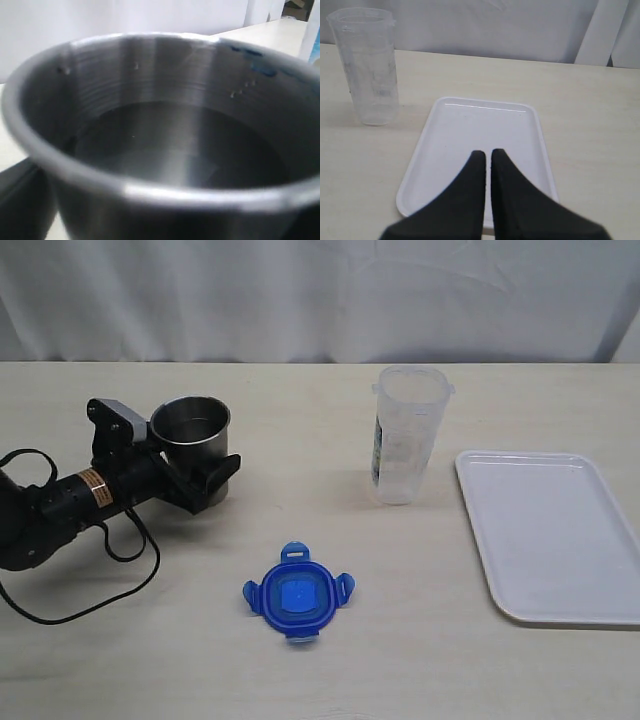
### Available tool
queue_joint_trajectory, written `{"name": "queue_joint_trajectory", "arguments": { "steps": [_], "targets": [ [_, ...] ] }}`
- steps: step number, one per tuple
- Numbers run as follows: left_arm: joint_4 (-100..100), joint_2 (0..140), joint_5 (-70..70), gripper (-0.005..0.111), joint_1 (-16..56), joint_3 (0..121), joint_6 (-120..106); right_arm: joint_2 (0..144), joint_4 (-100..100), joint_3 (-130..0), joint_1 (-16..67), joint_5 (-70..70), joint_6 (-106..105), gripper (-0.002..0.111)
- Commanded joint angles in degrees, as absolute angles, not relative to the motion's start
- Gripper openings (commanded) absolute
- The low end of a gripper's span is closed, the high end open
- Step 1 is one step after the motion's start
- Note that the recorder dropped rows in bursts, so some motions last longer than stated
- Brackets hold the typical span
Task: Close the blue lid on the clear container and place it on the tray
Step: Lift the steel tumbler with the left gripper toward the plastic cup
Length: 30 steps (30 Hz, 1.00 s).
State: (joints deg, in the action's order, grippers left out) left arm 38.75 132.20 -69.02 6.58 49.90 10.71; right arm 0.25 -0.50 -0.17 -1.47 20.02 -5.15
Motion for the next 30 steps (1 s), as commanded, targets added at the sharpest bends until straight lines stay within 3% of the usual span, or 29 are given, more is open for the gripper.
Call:
{"name": "queue_joint_trajectory", "arguments": {
  "steps": [1,4,5,7,22,30],
  "targets": [
    [38.4,132.3,-70.0,0.067,7.1,50.1,10.6,0.0,-0.9,0.0,-1.8,19.8,-5.1,0.004],
    [38.5,132.3,-70.0,0.034,7.1,50.1,10.6,0.0,-0.9,0.0,-1.8,19.8,-5.1,0.004],
    [39.1,132.3,-70.0,0.013,7.1,50.1,10.6,0.0,-0.9,0.0,-1.8,19.8,-5.1,0.004],
    [40.2,132.3,-70.0,0.000,7.1,50.1,10.6,0.0,-0.9,0.0,-1.8,19.8,-5.1,0.004],
    [44.2,126.0,-70.0,0.000,7.1,50.1,10.7,0.0,-0.9,0.0,-1.8,19.8,-5.1,0.004],
    [47.6,119.6,-70.0,0.000,8.7,54.4,22.3,0.0,-0.9,0.0,-1.8,19.8,-5.1,0.004]
  ]
}}
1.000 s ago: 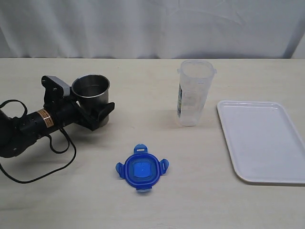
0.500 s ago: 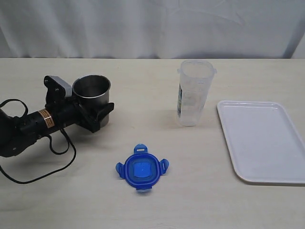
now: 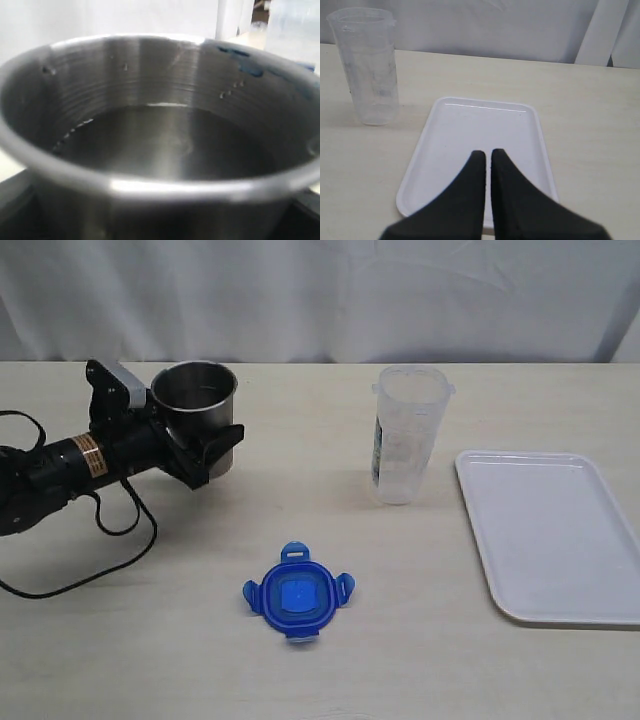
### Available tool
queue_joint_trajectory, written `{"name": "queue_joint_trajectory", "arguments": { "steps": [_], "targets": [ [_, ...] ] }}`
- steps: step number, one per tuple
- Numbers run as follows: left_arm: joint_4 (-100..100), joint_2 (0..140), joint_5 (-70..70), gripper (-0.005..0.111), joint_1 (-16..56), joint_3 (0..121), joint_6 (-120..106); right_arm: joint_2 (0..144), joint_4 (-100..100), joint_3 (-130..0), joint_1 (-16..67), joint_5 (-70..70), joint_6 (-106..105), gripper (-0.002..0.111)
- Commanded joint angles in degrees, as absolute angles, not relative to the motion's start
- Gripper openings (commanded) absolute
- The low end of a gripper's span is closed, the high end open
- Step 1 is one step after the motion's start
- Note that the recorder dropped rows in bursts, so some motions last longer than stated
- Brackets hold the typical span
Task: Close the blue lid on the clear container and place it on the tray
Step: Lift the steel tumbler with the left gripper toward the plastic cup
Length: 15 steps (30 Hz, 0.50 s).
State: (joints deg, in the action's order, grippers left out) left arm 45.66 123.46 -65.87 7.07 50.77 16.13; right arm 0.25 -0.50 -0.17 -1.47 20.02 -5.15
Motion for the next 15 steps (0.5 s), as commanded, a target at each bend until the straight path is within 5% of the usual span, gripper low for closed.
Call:
{"name": "queue_joint_trajectory", "arguments": {
  "steps": [1,15],
  "targets": [
    [48.2,119.0,-70.0,0.000,9.7,56.3,24.8,0.0,-0.9,0.0,-1.8,19.8,-5.1,0.004],
    [51.6,118.8,-48.3,0.000,23.5,72.9,30.1,0.0,-0.9,0.0,-1.8,19.8,-5.1,0.004]
  ]
}}
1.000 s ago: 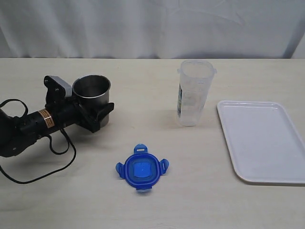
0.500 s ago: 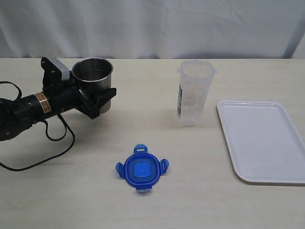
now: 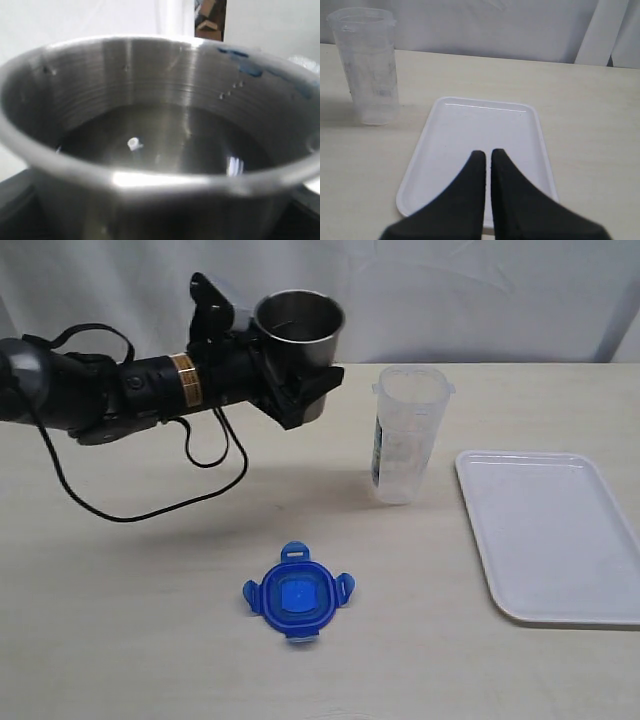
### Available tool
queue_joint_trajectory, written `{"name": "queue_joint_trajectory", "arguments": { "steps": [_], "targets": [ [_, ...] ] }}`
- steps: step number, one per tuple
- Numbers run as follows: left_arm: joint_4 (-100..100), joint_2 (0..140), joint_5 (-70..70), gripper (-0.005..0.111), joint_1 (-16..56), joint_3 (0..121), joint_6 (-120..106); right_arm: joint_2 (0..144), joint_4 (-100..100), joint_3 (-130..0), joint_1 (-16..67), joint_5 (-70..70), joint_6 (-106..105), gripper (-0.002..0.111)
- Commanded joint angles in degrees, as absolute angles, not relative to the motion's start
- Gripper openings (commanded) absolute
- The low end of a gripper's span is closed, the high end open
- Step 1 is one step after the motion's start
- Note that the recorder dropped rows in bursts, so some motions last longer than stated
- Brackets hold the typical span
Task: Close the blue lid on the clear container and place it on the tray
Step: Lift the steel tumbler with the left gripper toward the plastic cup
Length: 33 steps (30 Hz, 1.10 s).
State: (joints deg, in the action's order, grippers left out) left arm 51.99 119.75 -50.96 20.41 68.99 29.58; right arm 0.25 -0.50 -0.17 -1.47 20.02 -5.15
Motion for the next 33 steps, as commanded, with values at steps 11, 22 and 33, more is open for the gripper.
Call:
{"name": "queue_joint_trajectory", "arguments": {
  "steps": [11,22,33],
  "targets": [
    [51.9,119.0,-40.5,0.000,27.5,77.9,29.8,0.0,-0.9,0.0,-1.8,19.8,-5.1,0.004],
    [52.0,119.0,-29.4,0.000,28.7,79.7,24.7,0.0,-0.9,0.0,-1.8,19.8,-5.1,0.004],
    [52.0,119.0,-26.7,0.000,29.2,79.7,19.6,0.0,-0.9,0.0,-1.8,19.8,-5.1,0.004]
  ]
}}
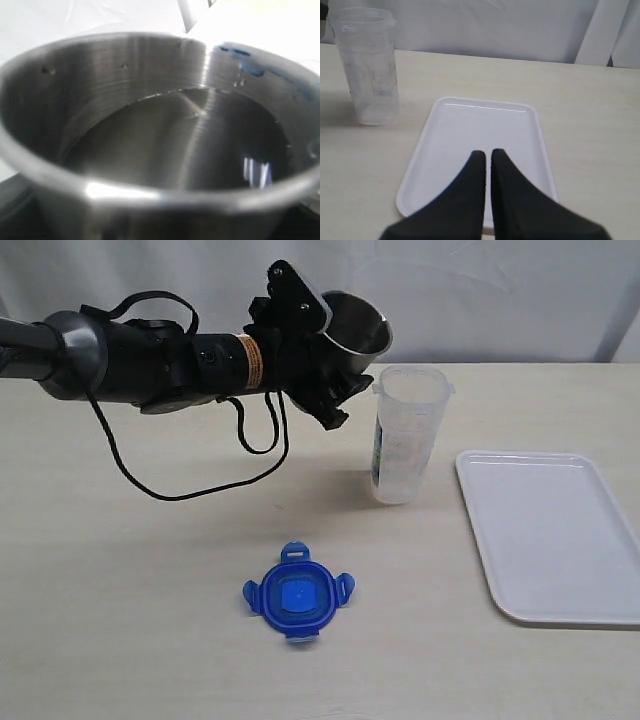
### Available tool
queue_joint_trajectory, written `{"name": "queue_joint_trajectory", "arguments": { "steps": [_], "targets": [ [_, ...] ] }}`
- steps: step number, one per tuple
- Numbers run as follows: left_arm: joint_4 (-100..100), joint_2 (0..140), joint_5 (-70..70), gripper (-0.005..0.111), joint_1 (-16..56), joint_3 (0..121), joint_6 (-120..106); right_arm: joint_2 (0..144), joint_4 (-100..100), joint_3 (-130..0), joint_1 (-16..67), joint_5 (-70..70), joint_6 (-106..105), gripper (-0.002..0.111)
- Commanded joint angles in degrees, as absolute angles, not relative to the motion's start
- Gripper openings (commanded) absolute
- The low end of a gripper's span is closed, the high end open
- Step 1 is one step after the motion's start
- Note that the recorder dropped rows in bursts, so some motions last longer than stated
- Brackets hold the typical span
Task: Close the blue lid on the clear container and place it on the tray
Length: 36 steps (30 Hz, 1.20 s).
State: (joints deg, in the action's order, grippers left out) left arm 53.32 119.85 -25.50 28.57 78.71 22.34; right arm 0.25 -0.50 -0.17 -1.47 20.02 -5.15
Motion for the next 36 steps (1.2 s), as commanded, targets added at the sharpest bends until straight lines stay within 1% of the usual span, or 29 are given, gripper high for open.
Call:
{"name": "queue_joint_trajectory", "arguments": {
  "steps": [1,8,19,36],
  "targets": [
    [52.0,119.0,-26.0,0.000,29.4,79.7,19.1,0.0,-0.9,0.0,-1.8,19.8,-5.1,0.004],
    [51.9,119.0,-24.1,0.000,30.2,80.1,17.6,0.0,-0.9,0.0,-1.8,19.8,-5.1,0.004],
    [55.0,119.0,-14.6,0.000,33.0,84.5,15.9,0.0,-0.9,0.0,-1.8,19.8,-5.1,0.004],
    [55.0,119.0,-11.6,0.000,33.3,84.8,11.6,0.0,-0.9,0.0,-1.8,19.8,-5.1,0.004]
  ]
}}
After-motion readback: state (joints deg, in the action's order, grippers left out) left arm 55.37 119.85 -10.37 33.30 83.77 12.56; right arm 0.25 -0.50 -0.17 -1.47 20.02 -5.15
